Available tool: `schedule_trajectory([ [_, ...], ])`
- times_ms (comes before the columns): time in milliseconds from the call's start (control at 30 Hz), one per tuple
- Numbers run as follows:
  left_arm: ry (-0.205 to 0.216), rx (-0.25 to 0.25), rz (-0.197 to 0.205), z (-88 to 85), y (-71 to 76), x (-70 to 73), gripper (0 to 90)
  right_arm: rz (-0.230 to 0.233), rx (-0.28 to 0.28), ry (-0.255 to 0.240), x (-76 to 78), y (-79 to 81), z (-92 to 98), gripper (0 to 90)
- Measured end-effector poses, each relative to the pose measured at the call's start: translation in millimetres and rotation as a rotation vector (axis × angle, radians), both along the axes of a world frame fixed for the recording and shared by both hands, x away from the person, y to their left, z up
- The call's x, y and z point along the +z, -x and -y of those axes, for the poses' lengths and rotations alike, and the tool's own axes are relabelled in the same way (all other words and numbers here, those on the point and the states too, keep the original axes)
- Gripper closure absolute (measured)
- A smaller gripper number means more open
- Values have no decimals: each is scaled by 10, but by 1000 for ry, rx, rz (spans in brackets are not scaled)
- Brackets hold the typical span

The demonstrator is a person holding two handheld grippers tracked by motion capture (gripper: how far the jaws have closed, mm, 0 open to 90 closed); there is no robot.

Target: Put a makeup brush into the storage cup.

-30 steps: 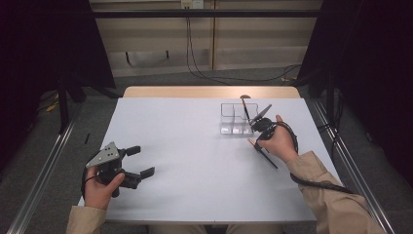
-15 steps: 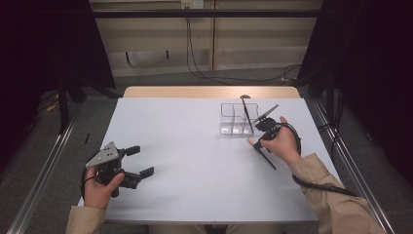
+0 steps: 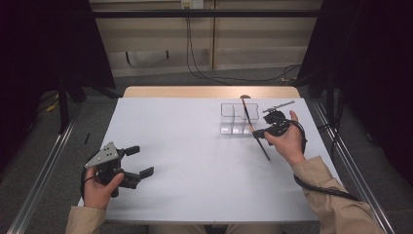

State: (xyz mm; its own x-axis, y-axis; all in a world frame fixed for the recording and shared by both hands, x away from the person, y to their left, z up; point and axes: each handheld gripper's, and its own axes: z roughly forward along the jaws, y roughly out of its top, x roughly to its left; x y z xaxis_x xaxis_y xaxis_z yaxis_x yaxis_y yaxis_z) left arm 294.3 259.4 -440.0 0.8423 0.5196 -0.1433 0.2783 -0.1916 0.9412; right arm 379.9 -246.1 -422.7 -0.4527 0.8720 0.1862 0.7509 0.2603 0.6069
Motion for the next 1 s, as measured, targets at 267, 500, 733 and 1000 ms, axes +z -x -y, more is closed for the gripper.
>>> schedule_trajectory([
  [267, 1, 0, -1, 2, -2, -1, 7, 84, -19, -80, 60, 77, 39, 842],
  [500, 2, 4, -1, -9, -5, 0, 8, 157, -33, -131, 98, 123, 92, 842],
  [733, 1, 5, -1, -10, -2, 3, 7, 235, -52, -195, 165, 163, 156, 842],
  [1000, -1, 3, -1, -7, -2, 2, 7, 330, -87, -231, 220, 192, 194, 842],
])
